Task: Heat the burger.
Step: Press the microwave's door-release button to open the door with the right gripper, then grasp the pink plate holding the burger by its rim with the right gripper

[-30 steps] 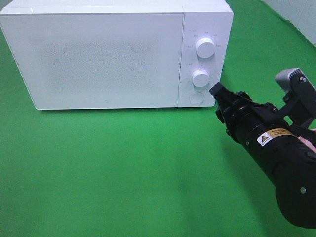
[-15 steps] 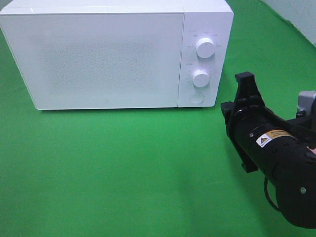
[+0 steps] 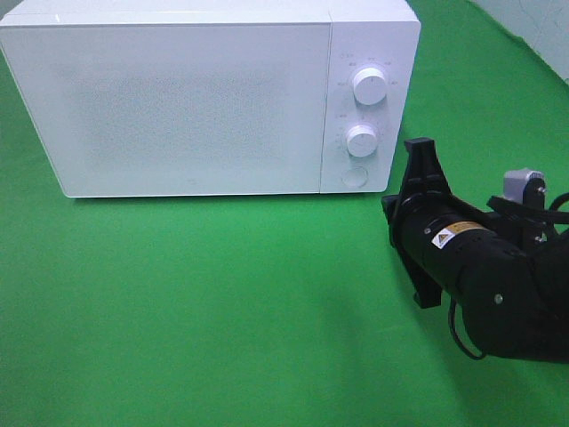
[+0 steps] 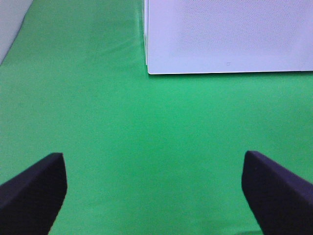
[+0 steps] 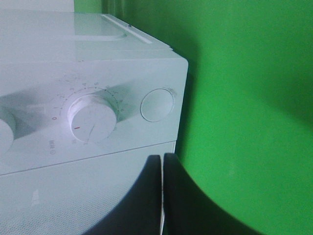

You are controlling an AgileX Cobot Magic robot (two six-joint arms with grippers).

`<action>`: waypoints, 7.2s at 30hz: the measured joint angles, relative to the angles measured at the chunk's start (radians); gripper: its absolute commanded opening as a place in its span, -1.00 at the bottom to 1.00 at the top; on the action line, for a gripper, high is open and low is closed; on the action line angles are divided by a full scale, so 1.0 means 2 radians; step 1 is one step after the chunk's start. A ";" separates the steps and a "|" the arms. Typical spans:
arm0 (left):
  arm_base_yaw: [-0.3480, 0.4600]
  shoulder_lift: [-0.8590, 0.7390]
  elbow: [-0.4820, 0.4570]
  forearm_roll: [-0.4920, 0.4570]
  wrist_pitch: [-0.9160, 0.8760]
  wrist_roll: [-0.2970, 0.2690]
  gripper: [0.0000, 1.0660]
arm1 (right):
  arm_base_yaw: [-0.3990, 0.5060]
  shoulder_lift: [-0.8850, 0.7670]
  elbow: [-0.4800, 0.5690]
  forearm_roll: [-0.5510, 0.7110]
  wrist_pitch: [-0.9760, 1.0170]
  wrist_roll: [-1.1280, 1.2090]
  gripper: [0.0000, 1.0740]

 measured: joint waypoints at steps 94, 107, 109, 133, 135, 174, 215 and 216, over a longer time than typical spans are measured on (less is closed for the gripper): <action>0.000 0.000 0.000 0.001 0.000 0.000 0.68 | -0.076 0.208 -0.251 0.000 0.019 0.014 -1.00; 0.000 0.000 0.000 0.001 0.000 0.000 0.68 | -0.074 0.208 -0.252 0.002 0.019 0.012 -1.00; 0.000 0.000 0.000 0.001 0.000 0.000 0.68 | -0.074 0.208 -0.252 0.002 0.019 0.012 -1.00; 0.000 0.000 0.000 0.001 0.000 0.000 0.68 | -0.088 0.144 -0.188 -0.082 0.055 0.038 -1.00; 0.000 0.000 0.000 0.001 0.000 0.000 0.68 | -0.089 0.129 -0.181 -0.097 0.056 0.038 -1.00; 0.000 0.000 0.000 0.001 0.000 0.000 0.68 | -0.090 -0.100 -0.101 -0.234 0.536 -0.431 -0.91; 0.000 0.000 0.000 0.001 0.000 0.000 0.68 | -0.235 -0.238 -0.172 -0.492 0.900 -0.525 0.69; 0.000 0.000 0.000 0.001 0.000 0.000 0.68 | -0.246 -0.238 -0.172 -0.492 0.901 -0.525 0.66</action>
